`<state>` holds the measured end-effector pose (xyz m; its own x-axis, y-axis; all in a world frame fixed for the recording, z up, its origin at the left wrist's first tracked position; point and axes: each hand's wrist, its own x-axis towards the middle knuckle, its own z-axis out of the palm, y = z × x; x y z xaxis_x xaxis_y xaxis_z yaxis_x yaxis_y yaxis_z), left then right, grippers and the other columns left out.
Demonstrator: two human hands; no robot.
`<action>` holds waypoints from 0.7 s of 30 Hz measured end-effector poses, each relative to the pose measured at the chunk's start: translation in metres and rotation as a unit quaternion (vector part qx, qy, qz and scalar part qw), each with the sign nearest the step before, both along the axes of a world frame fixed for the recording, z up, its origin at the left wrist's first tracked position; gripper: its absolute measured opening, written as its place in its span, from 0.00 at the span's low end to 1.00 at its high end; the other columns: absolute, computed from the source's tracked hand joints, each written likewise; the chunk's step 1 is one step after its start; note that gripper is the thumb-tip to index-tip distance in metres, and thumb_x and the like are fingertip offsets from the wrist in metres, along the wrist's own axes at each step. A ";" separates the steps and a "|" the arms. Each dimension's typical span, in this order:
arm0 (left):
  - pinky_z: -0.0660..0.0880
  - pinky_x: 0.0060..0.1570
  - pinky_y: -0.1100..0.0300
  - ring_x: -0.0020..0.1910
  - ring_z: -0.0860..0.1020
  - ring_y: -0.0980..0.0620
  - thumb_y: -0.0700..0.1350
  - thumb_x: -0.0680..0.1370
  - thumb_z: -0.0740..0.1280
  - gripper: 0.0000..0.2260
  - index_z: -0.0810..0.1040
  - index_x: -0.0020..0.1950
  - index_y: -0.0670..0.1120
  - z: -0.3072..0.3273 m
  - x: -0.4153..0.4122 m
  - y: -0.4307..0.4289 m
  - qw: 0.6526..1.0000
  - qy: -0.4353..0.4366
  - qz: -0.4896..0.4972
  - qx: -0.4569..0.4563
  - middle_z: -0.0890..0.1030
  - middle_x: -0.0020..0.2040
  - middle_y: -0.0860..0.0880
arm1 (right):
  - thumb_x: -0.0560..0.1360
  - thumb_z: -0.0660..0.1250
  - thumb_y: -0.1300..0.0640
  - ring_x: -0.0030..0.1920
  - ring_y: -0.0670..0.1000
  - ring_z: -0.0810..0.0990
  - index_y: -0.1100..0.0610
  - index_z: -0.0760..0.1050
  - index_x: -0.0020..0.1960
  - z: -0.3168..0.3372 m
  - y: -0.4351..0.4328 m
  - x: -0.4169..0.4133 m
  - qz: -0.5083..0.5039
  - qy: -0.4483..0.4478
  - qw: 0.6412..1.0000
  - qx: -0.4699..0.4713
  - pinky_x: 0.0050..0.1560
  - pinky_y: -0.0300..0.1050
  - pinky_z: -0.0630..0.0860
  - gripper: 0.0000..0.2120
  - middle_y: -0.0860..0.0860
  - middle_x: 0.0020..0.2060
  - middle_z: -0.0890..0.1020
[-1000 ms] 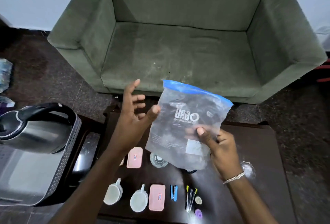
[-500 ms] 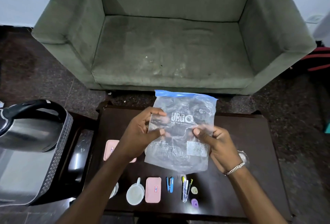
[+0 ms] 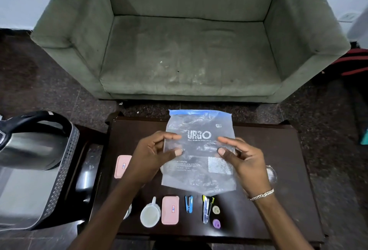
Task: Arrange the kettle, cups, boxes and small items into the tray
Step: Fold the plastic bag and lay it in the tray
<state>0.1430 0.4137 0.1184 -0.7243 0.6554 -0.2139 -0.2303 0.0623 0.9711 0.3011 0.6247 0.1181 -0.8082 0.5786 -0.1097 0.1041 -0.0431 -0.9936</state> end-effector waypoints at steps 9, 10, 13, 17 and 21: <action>0.66 0.40 0.57 0.35 0.66 0.53 0.43 0.72 0.79 0.20 0.85 0.63 0.56 -0.010 0.003 -0.003 0.994 0.092 -0.007 -0.055 0.78 0.44 0.51 | 0.70 0.76 0.64 0.42 0.57 0.72 0.53 0.85 0.55 0.000 0.001 0.002 0.011 -0.014 1.000 0.009 0.48 0.50 0.71 0.15 0.59 0.48 0.80; 0.65 0.40 0.56 0.35 0.66 0.50 0.43 0.72 0.79 0.21 0.84 0.64 0.56 -0.011 0.002 -0.004 0.994 0.098 -0.008 -0.056 0.78 0.45 0.50 | 0.70 0.76 0.64 0.40 0.57 0.70 0.52 0.84 0.56 0.000 0.001 0.003 0.011 -0.016 1.000 0.015 0.47 0.50 0.69 0.16 0.59 0.48 0.80; 0.67 0.42 0.54 0.36 0.66 0.41 0.44 0.73 0.79 0.23 0.82 0.67 0.57 -0.012 0.000 -0.006 0.993 0.104 -0.019 -0.056 0.80 0.55 0.55 | 0.70 0.77 0.63 0.35 0.52 0.63 0.50 0.82 0.61 0.001 0.002 0.005 0.028 -0.020 0.999 0.017 0.43 0.40 0.70 0.21 0.46 0.46 0.78; 0.76 0.52 0.40 0.48 0.73 0.40 0.47 0.70 0.79 0.25 0.81 0.68 0.54 -0.011 -0.003 -0.009 0.997 0.062 -0.028 -0.033 0.79 0.65 0.48 | 0.71 0.76 0.67 0.35 0.48 0.60 0.50 0.77 0.67 0.000 0.005 0.008 0.072 -0.026 0.997 -0.018 0.53 0.35 0.74 0.28 0.39 0.44 0.71; 0.77 0.61 0.32 0.56 0.81 0.34 0.44 0.71 0.79 0.22 0.83 0.64 0.54 -0.014 0.000 -0.008 0.995 0.086 0.010 -0.050 0.82 0.60 0.48 | 0.71 0.74 0.71 0.42 0.47 0.74 0.51 0.79 0.65 0.000 -0.001 0.004 0.046 -0.057 0.997 -0.029 0.60 0.45 0.78 0.27 0.49 0.52 0.80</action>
<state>0.1429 0.4055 0.1044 -0.7681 0.6229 -0.1481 -0.0625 0.1573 0.9856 0.3051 0.6236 0.1183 -0.8379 0.4927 -0.2347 0.2220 -0.0851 -0.9713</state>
